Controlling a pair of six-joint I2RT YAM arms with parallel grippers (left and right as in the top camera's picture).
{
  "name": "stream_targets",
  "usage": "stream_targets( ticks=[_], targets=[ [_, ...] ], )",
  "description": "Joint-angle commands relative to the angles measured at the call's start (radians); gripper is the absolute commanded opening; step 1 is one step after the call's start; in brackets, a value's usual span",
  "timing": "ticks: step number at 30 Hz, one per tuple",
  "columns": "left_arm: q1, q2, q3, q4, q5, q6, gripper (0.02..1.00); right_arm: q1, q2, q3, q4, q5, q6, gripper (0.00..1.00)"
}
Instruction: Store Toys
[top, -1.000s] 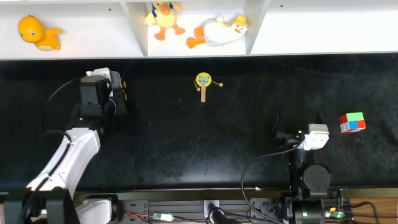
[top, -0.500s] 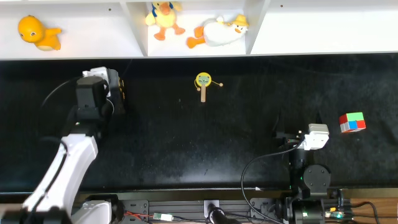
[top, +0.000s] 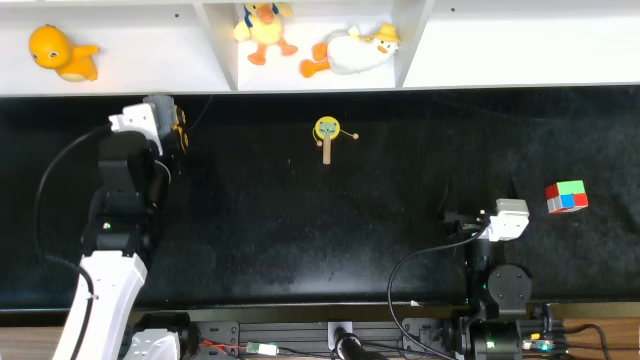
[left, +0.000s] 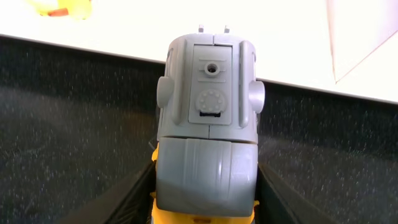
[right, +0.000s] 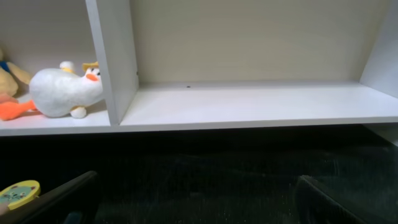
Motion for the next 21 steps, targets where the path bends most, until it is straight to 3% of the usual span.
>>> stream_targets(
  ticks=[1, 21],
  targets=[
    [-0.016, 0.072, 0.124, 0.009, -0.015, 0.035, 0.11, 0.006, -0.008, -0.013, 0.005, -0.003, 0.005, 0.996],
    [-0.046, 0.538, 0.544, 0.026, -0.007, 0.068, 0.108, 0.006, -0.008, -0.013, 0.005, -0.003, 0.005, 0.993]
  ],
)
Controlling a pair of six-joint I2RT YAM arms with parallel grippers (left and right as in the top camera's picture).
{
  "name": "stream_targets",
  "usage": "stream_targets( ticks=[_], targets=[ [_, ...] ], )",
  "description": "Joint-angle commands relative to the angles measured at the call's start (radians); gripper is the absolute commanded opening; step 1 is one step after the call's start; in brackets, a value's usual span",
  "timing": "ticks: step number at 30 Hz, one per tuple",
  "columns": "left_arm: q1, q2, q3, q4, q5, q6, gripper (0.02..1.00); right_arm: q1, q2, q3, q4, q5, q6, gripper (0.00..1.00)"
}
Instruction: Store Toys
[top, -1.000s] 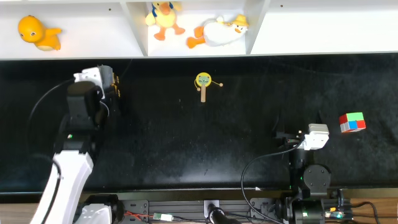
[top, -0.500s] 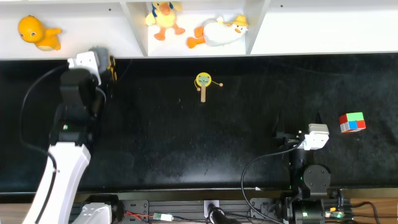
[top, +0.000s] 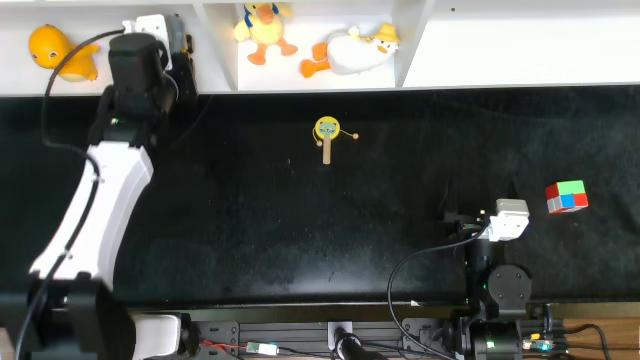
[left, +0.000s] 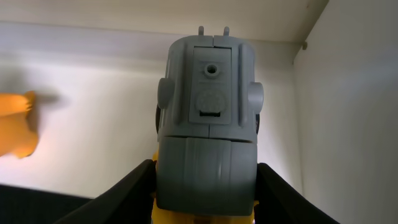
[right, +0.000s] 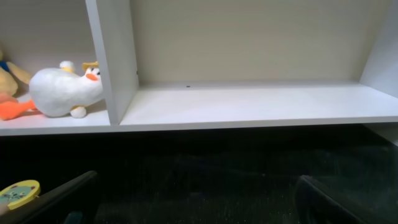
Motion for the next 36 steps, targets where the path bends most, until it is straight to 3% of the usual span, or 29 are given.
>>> stream_targets(
  ticks=[1, 16, 17, 18, 19, 21, 36],
  targets=[
    [-0.005, 0.064, 0.048, 0.03, 0.0, 0.018, 0.108, 0.006, -0.008, -0.013, 0.005, -0.003, 0.005, 0.993],
    [-0.003, 0.161, 0.049, 0.096, 0.011, 0.011, 0.139, 0.006, -0.008, -0.013, 0.005, -0.003, 0.005, 0.996],
    [-0.003, 0.161, 0.049, 0.094, 0.011, 0.011, 0.185, 0.006, -0.008, -0.013, 0.005, -0.003, 0.005, 0.993],
    [-0.003, 0.161, 0.049, 0.093, 0.011, 0.011, 0.34, 0.006, -0.008, -0.013, 0.005, -0.003, 0.005, 0.996],
    [-0.003, 0.161, 0.049, 0.091, 0.011, 0.011, 0.52, 0.006, -0.008, -0.013, 0.005, -0.003, 0.005, 0.996],
    [-0.003, 0.16, 0.049, 0.077, 0.011, 0.011, 0.998, 0.006, -0.008, -0.013, 0.005, -0.003, 0.005, 0.996],
    [-0.001, -0.035, 0.002, -0.201, -0.069, 0.024, 0.998, 0.006, -0.008, -0.013, 0.005, -0.003, 0.005, 0.993]
  ],
)
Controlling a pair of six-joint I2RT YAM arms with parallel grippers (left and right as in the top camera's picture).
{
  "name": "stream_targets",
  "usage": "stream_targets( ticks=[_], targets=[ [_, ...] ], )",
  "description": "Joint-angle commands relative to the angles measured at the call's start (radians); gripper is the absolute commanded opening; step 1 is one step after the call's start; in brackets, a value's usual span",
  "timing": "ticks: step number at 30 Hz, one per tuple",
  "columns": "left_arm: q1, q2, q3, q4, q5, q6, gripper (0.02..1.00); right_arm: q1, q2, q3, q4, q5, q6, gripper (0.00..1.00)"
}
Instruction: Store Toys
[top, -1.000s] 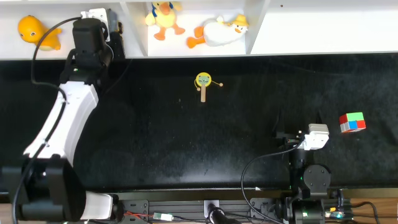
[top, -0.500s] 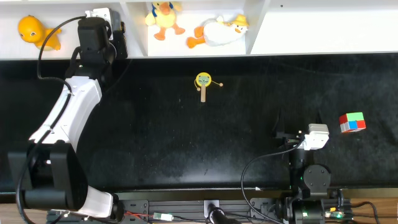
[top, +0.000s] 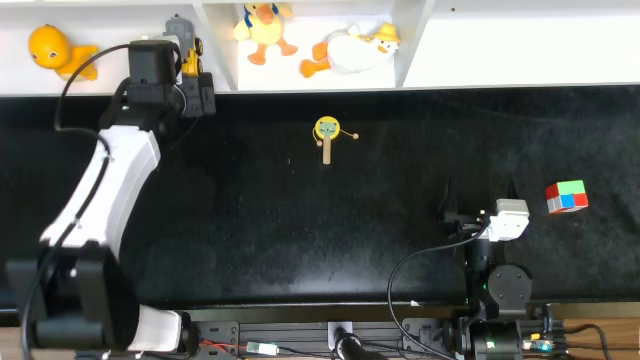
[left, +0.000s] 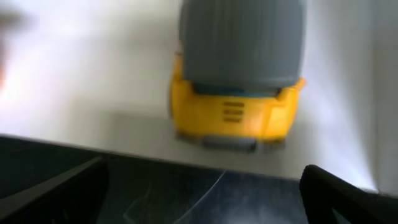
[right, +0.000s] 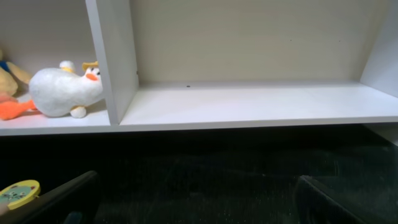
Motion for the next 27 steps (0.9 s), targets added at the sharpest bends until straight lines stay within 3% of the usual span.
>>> stream_targets(
  ticks=[1, 11, 16, 22, 27],
  targets=[
    [-0.001, -0.161, -0.044, -0.027, -0.034, 0.02, 0.998, 0.006, -0.008, -0.013, 0.005, -0.003, 0.005, 0.996],
    [-0.001, -0.596, -0.427, -0.031, -0.016, 0.014, 0.998, 0.006, -0.008, -0.013, 0.005, -0.003, 0.005, 0.996],
    [-0.001, -1.004, -0.662, -0.04, 0.055, 0.014, 0.998, 0.006, -0.008, -0.013, 0.005, -0.003, 0.005, 0.996],
    [-0.002, -1.294, -0.968, 0.42, 0.129, 0.015, 0.998, 0.006, -0.008, -0.013, 0.005, -0.003, 0.005, 0.996],
    [-0.002, -1.463, -1.111, 0.497, 0.14, 0.016, 0.998, 0.006, -0.008, -0.013, 0.005, -0.003, 0.005, 0.996]
  ],
)
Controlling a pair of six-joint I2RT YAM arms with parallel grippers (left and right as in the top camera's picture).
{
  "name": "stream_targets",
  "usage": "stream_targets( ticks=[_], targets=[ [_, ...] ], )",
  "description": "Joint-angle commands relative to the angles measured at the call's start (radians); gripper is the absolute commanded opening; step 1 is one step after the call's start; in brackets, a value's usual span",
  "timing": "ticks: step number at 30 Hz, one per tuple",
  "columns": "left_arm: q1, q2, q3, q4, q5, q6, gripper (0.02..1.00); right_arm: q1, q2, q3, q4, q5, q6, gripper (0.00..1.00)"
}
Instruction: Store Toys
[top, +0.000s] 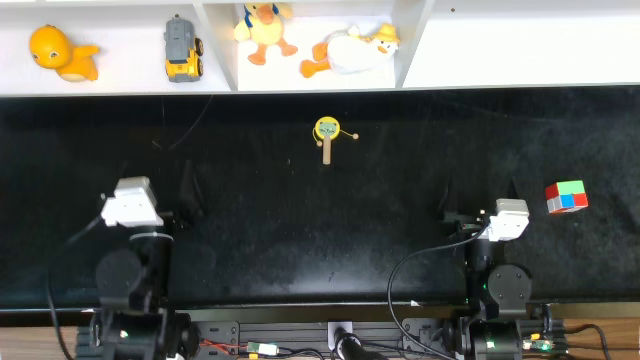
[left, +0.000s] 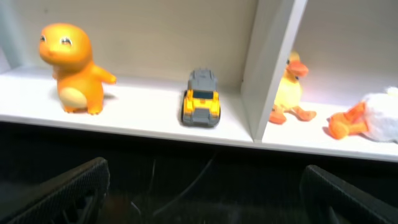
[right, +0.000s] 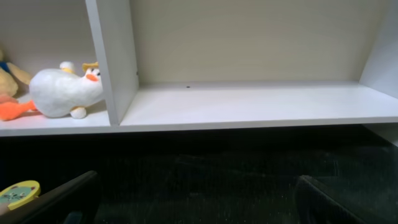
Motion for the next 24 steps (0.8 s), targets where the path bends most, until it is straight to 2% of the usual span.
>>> stream_targets(
  ticks=[1, 8, 11, 24],
  targets=[
    [-0.002, -0.145, -0.113, 0.008, 0.038, 0.017, 0.998, 0.006, -0.008, -0.013, 0.005, -0.003, 0.005, 0.993],
    [-0.003, -0.301, -0.167, -0.182, 0.032, 0.076, 0.998, 0.006, -0.008, -0.013, 0.005, -0.003, 0.005, 0.996],
    [-0.003, -0.301, -0.167, -0.177, 0.039, 0.124, 0.998, 0.006, -0.008, -0.013, 0.005, -0.003, 0.005, 0.996],
    [-0.003, -0.301, -0.167, -0.177, 0.049, 0.124, 0.998, 0.006, -0.008, -0.013, 0.005, -0.003, 0.005, 0.996]
  ],
)
